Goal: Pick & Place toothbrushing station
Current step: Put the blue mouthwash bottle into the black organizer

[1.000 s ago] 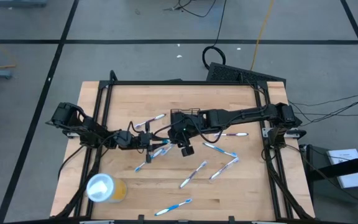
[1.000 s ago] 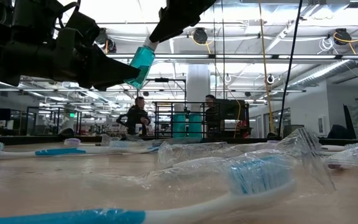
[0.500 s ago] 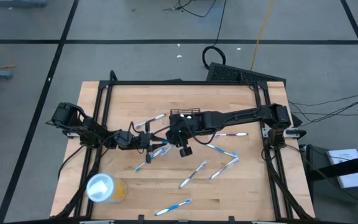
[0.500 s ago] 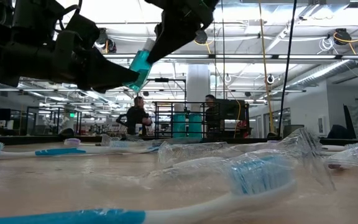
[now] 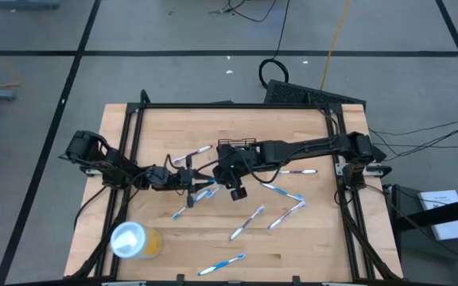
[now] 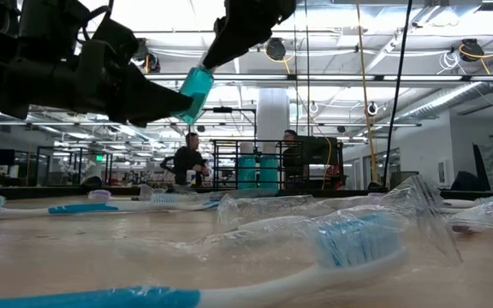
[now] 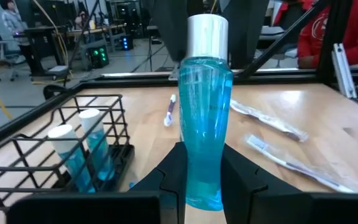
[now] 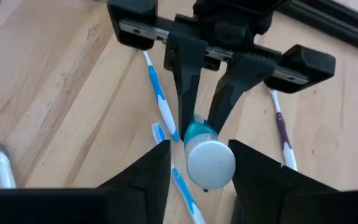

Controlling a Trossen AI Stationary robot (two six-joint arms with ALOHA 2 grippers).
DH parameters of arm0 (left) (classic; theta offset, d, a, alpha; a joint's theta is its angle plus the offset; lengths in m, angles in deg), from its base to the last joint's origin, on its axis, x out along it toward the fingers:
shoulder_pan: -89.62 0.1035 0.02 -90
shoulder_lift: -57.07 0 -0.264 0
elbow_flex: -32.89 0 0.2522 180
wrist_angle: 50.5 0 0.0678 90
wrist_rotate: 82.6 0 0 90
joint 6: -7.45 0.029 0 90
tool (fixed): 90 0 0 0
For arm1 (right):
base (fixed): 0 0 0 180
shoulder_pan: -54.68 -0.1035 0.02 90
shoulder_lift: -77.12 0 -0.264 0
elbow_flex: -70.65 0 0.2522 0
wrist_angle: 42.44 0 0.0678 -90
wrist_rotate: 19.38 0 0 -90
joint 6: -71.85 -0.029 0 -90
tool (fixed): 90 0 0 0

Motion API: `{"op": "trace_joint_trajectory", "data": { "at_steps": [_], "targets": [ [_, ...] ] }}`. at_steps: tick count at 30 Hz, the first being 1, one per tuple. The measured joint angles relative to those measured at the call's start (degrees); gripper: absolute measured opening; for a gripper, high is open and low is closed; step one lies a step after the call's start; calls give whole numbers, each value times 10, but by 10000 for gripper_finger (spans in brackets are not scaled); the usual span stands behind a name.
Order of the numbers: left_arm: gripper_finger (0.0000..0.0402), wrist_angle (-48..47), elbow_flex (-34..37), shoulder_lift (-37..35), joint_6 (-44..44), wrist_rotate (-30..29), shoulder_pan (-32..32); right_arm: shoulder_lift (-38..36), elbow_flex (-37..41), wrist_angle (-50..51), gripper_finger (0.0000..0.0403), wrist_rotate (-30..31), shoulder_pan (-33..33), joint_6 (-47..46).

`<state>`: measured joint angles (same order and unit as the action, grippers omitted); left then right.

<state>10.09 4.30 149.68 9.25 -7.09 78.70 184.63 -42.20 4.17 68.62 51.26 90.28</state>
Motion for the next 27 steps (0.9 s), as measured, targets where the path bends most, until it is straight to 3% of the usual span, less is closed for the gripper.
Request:
{"op": "trace_joint_trajectory", "data": {
  "at_steps": [14, 27],
  "targets": [
    [63, -1, 0, 0, -1, 8, 1, 0, 0, 3, 90, -10, 0, -4],
    [63, -1, 0, 0, 0, 8, 1, 0, 0, 11, 89, 3, 0, 2]
  ]
}}
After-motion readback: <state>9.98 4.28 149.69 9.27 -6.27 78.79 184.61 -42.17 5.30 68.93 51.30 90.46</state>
